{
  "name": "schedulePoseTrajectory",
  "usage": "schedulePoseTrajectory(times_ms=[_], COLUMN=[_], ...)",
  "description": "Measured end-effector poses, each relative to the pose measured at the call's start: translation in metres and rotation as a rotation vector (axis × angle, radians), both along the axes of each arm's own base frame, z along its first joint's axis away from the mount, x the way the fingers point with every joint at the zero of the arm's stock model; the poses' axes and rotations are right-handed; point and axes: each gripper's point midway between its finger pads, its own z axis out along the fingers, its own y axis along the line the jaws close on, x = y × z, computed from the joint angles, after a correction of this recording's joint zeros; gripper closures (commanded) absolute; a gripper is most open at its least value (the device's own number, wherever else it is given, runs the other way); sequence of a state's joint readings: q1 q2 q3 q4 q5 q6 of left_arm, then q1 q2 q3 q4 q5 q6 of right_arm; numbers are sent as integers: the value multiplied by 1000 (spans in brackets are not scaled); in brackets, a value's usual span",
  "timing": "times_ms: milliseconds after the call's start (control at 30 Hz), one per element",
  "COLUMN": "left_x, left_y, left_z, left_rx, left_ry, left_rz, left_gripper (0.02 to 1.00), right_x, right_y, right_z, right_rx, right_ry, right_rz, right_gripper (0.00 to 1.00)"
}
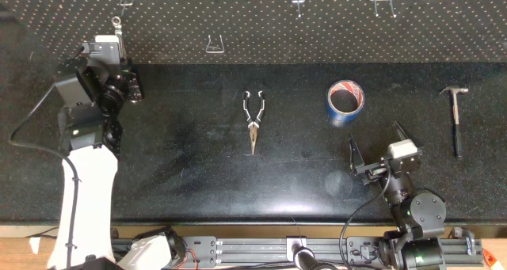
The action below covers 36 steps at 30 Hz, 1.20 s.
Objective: Place Tools Onto Pegboard
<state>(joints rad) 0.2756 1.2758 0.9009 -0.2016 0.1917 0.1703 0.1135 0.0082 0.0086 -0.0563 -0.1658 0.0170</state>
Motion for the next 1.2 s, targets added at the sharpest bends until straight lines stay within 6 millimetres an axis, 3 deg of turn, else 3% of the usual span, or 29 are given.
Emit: schedulePoseTrajectory(times_ms=[167, 200, 267, 333, 367, 400, 533, 600, 700, 767, 900, 967, 1133, 1167, 1200], left_x=[4, 4, 6, 7, 8, 8, -1, -21, -67, -94, -108, -107, -111, -108, -104], left_y=[-7, -7, -6, -5, -3, -2, 7, 5, -6, -14, -31, -37, -45, -56, -84], left_z=[-5, -5, -8, -9, -12, -12, -20, -14, -33, -29, 9, 10, 6, 5, -1], left_rx=[-3, -4, -4, 1, 9, 12, 36, 37, 1, -14, -65, -202, -342, -345, -331], left_ry=[12, 13, 18, 20, 26, 27, 87, 123, 308, 349, 217, 207, 233, 241, 273], left_rz=[-19, -19, -19, -13, -2, 5, 56, 68, 67, 59, 31, 93, 171, 156, 90], left_gripper=[991, 866, 842, 496, 128, 18, 23, 23, 23, 23, 23, 23, 23, 23, 23], right_x=[0, 0, 0, 0, 0, 0, 0, 0, 0, 0, 0, 0, 0, 0, 0], right_y=[0, 0, 0, 0, 0, 0, 0, 0, 0, 0, 0, 0, 0, 0, 0], right_z=[0, 0, 0, 0, 0, 0, 0, 0, 0, 0, 0, 0, 0, 0, 0], right_rx=[0, 0, 0, 0, 0, 0, 0, 0, 0, 0, 0, 0, 0, 0, 0], right_ry=[0, 0, 0, 0, 0, 0, 0, 0, 0, 0, 0, 0, 0, 0, 0], right_rz=[0, 0, 0, 0, 0, 0, 0, 0, 0, 0, 0, 0, 0, 0, 0], right_gripper=[23, 23, 23, 23, 23, 23, 23, 23, 25, 23, 23, 23, 25, 23, 23])
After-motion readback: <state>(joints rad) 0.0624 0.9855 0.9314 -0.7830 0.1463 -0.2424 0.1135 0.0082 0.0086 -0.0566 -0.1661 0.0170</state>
